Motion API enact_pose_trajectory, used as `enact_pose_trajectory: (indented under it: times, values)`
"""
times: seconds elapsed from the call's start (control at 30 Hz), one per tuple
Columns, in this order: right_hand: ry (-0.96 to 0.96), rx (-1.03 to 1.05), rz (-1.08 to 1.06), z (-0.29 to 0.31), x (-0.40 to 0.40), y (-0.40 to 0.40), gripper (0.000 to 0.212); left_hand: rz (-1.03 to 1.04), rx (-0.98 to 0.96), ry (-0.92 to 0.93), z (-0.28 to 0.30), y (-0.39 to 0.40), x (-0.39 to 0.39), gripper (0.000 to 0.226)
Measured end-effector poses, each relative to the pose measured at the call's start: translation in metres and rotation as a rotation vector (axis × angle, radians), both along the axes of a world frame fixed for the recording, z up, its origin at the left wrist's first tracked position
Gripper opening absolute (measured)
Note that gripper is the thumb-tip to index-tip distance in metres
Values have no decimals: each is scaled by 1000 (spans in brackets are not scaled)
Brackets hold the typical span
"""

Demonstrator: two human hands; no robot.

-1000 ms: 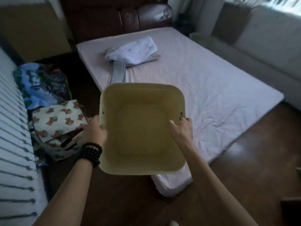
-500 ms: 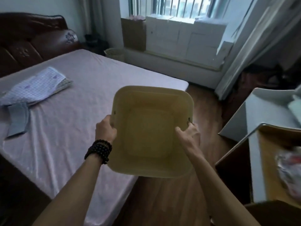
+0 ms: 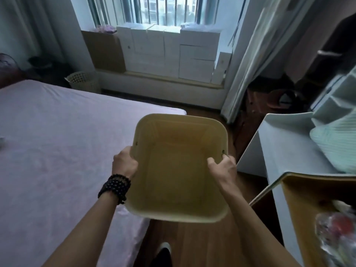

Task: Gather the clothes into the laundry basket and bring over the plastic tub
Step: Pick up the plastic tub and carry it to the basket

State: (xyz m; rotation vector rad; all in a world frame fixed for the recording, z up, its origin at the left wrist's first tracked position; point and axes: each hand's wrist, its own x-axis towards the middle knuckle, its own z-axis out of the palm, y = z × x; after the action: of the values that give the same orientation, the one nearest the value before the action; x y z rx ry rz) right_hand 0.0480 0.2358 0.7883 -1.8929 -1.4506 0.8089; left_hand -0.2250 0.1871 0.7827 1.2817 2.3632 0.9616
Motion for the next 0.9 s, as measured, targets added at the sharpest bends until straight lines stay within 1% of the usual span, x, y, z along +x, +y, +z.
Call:
enact_pose_trajectory:
  times: [0.07,0.1,0.23,0.27,0.33,0.47,0.53,0.57,0.63,0.7,0.73,0.8,0.9]
  values:
    - [-21,-25,-31,-6,-2,69,60,-35,-30,-16,-9,84,-3,30]
    - [-28,-27,-39,-6,-2,88,58,-47,-34,-20,-8,106,-3,30]
    - [-25,-53,-110,0,8,208,56,-114,-54,-12,0,248,2,31]
    - [-28,-61,-141,0,12,247,57,-132,-67,-3,2,293,6,31]
    - [-26,-58,-166,1,18,304,60,-159,-82,-8,7,356,14,31]
    - [-20,-67,-177,-14,32,450,64,-175,-98,-9,-3,503,26,35]
    - [-18,-76,-167,-23,38,534,64,-155,-98,-11,-12,580,33,36]
    - [-12,-71,-152,-24,37,564,63,-148,-93,-17,-14,607,34,36]
    - [5,-70,-133,-28,38,655,60,-104,-86,-35,-16,688,40,36]
    - [22,-80,-113,-18,32,714,56,-70,-92,-48,-8,741,42,35]
    - [12,-99,-90,-14,26,763,56,-23,-87,-44,-5,784,36,35]
    - [12,-103,-53,-3,18,817,55,25,-87,-40,3,831,30,32]
    - [3,-92,12,-3,-1,922,53,96,-97,-45,-1,925,11,26]
